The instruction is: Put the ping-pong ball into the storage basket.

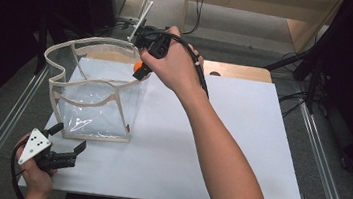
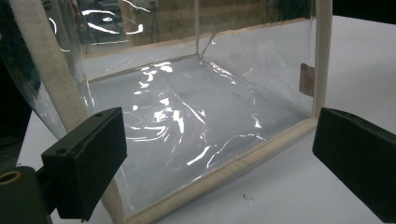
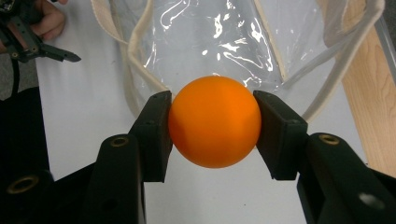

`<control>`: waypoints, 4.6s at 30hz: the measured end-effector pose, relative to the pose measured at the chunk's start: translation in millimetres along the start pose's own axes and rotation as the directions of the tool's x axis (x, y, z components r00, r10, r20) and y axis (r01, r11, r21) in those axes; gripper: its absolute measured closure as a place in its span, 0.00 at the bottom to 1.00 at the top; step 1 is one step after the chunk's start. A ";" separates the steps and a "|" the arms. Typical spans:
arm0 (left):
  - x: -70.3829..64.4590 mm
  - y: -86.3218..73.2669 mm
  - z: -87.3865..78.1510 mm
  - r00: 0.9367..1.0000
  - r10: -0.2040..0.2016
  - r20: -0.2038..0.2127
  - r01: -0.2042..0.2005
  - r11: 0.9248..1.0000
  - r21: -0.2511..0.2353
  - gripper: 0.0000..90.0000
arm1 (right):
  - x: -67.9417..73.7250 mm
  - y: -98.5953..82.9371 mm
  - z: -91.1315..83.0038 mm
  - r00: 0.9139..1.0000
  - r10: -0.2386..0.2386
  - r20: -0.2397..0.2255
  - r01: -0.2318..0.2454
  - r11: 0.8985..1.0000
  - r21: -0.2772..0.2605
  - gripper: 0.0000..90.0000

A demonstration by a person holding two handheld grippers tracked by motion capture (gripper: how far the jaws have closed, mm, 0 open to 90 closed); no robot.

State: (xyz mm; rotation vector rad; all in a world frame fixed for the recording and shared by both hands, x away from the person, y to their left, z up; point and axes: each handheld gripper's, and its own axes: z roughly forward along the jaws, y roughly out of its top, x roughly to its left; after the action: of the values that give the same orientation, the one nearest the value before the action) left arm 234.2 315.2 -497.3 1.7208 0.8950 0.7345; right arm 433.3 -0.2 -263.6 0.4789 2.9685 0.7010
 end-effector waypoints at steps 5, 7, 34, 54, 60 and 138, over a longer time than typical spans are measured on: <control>0.0 0.0 0.2 1.000 -0.001 0.000 0.001 1.000 -0.002 0.04 | -4.6 2.2 -0.6 1.000 0.014 0.011 -0.014 1.000 0.003 0.54; 0.0 0.1 -0.1 1.000 -0.001 -0.001 0.001 1.000 0.001 0.04 | -6.9 2.6 1.0 1.000 0.017 0.013 -0.017 1.000 0.000 0.54; 0.1 0.0 0.2 1.000 -0.003 -0.001 0.003 1.000 0.001 0.04 | -20.1 -24.0 8.9 0.993 0.113 0.019 -0.112 0.993 -0.030 0.17; -0.1 0.0 -0.2 1.000 -0.005 -0.003 0.005 1.000 0.000 0.04 | -8.8 -68.7 14.4 0.986 0.161 0.049 -0.158 0.985 -0.063 0.00; -0.2 -0.1 -0.2 1.000 -0.007 -0.004 0.007 1.000 -0.001 0.04 | -4.8 -79.2 18.0 0.984 0.174 0.044 -0.170 0.982 -0.077 0.00; -0.9 -0.1 0.8 1.000 0.009 -0.006 -0.009 1.000 0.011 0.04 | 38.1 -260.9 56.1 0.940 0.335 0.067 -0.314 0.925 -0.215 0.00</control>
State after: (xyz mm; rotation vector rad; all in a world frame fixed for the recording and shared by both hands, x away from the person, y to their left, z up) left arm 234.3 314.1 -497.7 1.7341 0.8974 0.7426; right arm 329.4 -185.9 -429.2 0.9718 2.7087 0.9608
